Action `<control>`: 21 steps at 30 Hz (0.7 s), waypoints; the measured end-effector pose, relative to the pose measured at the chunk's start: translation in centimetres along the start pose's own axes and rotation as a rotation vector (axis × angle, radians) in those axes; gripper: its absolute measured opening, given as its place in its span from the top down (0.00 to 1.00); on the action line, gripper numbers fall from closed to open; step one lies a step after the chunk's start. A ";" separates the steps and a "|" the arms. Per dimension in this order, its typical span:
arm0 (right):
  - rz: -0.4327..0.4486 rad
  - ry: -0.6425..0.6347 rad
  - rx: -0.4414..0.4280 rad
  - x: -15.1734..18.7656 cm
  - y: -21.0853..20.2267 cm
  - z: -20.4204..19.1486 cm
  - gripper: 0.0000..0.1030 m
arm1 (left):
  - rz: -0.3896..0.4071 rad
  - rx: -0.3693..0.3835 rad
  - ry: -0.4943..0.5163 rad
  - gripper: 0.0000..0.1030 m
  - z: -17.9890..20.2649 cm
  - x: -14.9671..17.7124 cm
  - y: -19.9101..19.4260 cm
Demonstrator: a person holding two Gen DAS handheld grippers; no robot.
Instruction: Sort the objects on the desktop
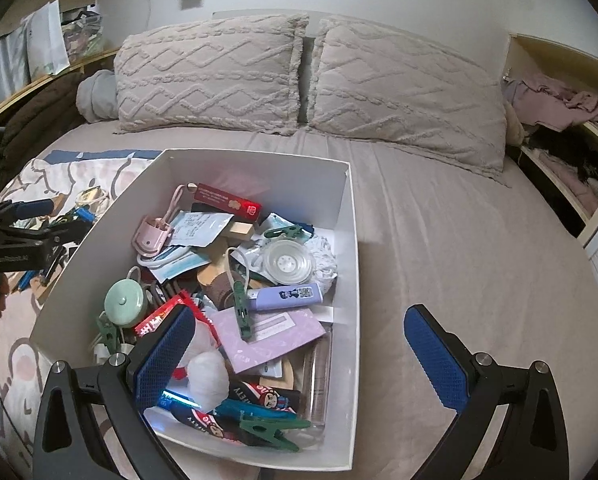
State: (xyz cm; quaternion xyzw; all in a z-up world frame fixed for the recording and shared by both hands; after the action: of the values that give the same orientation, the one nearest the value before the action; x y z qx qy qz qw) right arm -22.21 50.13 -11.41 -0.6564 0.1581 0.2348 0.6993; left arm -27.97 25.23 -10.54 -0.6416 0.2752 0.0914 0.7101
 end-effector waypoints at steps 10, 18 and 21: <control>0.068 0.046 -0.033 -0.7 -1.7 -1.2 0.00 | 0.041 0.023 0.032 0.03 -1.6 1.0 -2.7; 0.093 0.110 -0.054 0.7 -3.9 -2.4 0.00 | 0.051 0.049 0.029 0.03 -3.0 2.3 -4.1; 0.096 0.113 -0.042 1.4 -4.8 -2.9 0.00 | 0.065 0.070 0.018 0.03 -3.3 2.8 -5.1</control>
State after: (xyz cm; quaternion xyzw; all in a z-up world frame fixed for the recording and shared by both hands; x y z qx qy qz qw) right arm -18.16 47.28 -8.36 -0.6748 0.2238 0.2339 0.6632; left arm -24.11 20.67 -7.67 -0.6081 0.3052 0.0988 0.7262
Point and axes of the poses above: each gripper's, at about its wrist camera, not at the fingertips, and y roughly the way its jaws point, z to its right, x to its underside, the point moved 10 cm from there along y, roughly the way its jaws point, and after that the axes turned 12 degrees about -z, right-handed, at the moved point
